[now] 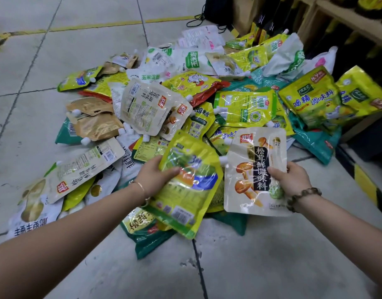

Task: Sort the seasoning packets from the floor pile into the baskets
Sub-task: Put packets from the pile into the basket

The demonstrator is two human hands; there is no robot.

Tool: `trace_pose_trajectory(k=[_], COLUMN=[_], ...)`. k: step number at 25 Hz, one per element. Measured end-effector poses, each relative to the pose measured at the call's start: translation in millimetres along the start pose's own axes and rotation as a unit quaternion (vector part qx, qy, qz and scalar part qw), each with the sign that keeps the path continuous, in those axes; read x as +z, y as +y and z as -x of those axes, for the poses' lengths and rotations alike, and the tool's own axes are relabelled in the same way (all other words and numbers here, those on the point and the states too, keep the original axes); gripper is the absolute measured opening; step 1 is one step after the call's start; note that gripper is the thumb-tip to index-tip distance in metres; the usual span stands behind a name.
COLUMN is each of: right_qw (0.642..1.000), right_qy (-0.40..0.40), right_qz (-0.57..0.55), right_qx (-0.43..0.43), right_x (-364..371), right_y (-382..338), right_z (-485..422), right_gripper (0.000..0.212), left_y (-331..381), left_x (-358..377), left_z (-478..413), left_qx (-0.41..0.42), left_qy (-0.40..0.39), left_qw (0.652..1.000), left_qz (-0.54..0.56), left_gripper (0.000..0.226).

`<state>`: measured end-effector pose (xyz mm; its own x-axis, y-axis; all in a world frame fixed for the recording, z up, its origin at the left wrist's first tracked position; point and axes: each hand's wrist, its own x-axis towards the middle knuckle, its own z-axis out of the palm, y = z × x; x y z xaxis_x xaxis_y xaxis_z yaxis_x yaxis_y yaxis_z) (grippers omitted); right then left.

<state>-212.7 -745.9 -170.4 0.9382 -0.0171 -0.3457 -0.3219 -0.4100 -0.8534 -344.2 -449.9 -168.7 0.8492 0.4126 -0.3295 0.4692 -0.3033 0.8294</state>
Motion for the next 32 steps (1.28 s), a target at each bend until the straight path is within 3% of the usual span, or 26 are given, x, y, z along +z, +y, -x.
trace_pose_trajectory(k=[6, 12, 18, 22, 25, 28, 32], right_qw=[0.997, 0.984, 0.968, 0.956, 0.950, 0.942, 0.938], right_qy=[0.062, 0.170, 0.231, 0.257, 0.274, 0.299, 0.305], right_qz=[-0.041, -0.046, 0.013, 0.057, 0.067, 0.047, -0.006], right_qx=[-0.033, -0.040, -0.091, -0.126, -0.135, -0.143, -0.162], right_x=[-18.2, -69.2, -109.6, -142.0, -160.8, -175.5, -195.1], right_y=[-18.1, -14.5, -30.3, -64.8, -81.1, -98.0, -120.4], right_z=[10.9, 48.5, 80.8, 83.1, 86.7, 94.3, 99.0], right_gripper=[0.019, 0.021, 0.023, 0.016, 0.014, 0.014, 0.019], left_y=[41.8, 68.4, 115.5, 147.3, 167.9, 189.5, 225.1], left_x=[31.0, 84.1, 128.3, 137.3, 138.0, 138.9, 133.3], left_z=[-18.7, -17.9, 3.4, 7.6, 12.0, 27.9, 53.0], left_qx=[0.072, 0.071, 0.109, 0.109, 0.131, 0.157, 0.205], left_qy=[0.096, 0.094, 0.071, 0.057, 0.042, 0.011, -0.002], left_qw=[0.987, 0.983, 0.971, 0.972, 0.969, 0.960, 0.937], left_qz=[0.111, 0.143, 0.201, 0.198, 0.207, 0.233, 0.283], left_gripper=[0.011, 0.026, 0.019, 0.053, 0.041, 0.067, 0.054])
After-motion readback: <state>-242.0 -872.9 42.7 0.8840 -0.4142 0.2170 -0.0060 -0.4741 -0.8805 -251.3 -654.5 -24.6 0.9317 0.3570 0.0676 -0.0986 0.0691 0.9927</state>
